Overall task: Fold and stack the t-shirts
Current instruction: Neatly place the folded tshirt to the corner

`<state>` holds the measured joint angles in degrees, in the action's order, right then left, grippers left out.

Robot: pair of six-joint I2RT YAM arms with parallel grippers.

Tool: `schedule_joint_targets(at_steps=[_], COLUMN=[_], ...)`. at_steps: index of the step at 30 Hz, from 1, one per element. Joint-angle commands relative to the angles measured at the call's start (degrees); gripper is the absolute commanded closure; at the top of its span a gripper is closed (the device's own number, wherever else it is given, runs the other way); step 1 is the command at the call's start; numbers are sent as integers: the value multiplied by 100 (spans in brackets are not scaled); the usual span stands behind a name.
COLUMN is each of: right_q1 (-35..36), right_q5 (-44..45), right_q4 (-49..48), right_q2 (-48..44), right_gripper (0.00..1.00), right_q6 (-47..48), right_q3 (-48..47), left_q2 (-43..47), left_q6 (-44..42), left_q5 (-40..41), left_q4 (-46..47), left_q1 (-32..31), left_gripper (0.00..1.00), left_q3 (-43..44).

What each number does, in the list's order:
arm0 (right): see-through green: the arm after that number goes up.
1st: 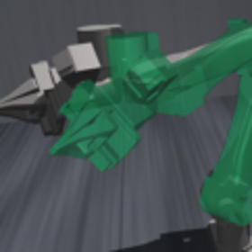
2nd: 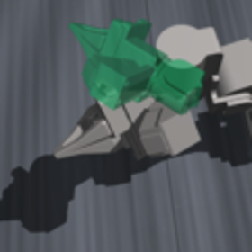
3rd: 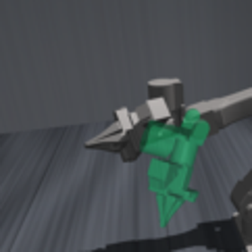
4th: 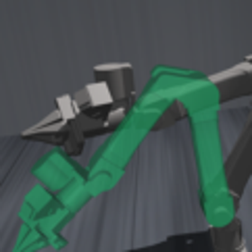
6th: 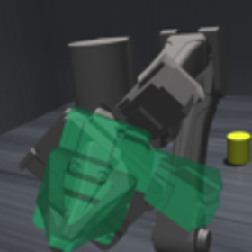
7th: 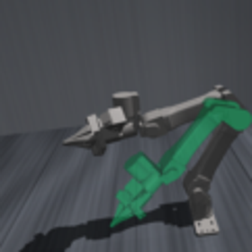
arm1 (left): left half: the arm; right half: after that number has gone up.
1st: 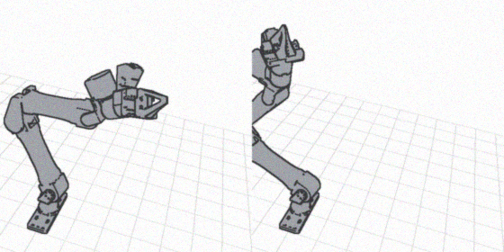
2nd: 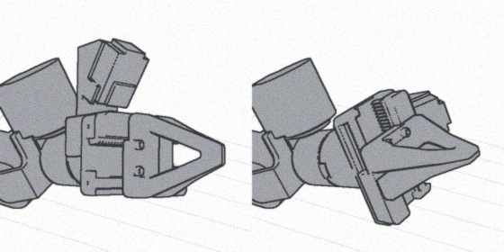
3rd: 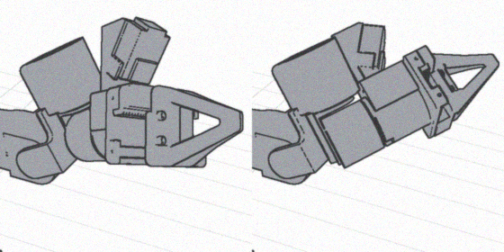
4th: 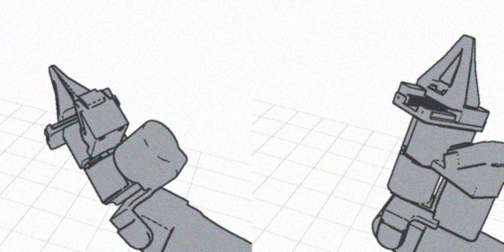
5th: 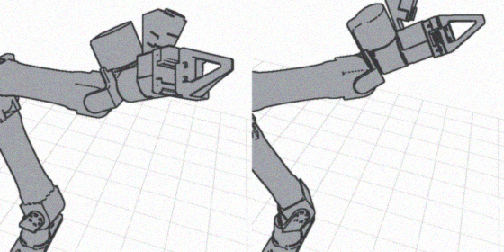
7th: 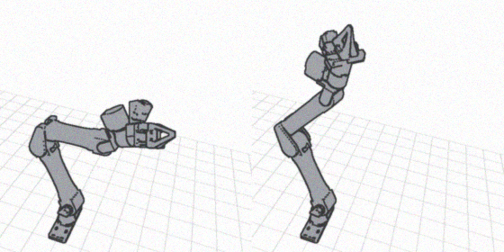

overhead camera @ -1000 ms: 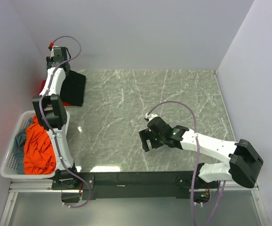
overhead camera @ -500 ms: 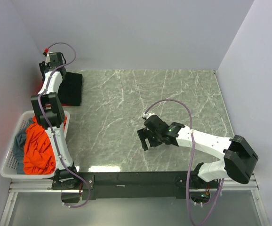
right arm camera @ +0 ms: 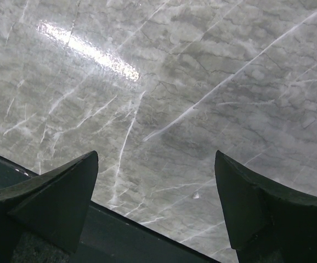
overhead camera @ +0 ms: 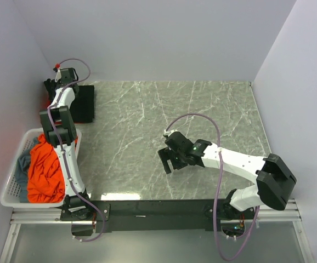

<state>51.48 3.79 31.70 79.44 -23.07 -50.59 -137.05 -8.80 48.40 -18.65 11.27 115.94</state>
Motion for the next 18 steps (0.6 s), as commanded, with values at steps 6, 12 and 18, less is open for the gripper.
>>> schedule_joint_targets(at_steps=[6, 12, 18], right_q1=[-24, -33, -24], right_q5=[104, 25, 51], right_q4=[187, 231, 257], right_q2=[160, 265, 239], right_gripper=[8, 9, 9], right_q6=[57, 66, 75], right_q3=[-390, -461, -487], left_q2=[-102, -199, 29], left_q6=[-526, -843, -483], left_q5=[591, 873, 575], left_q4=[793, 1162, 899], left_q1=[86, 69, -19], left_gripper=[99, 59, 23], left_q3=[271, 113, 148])
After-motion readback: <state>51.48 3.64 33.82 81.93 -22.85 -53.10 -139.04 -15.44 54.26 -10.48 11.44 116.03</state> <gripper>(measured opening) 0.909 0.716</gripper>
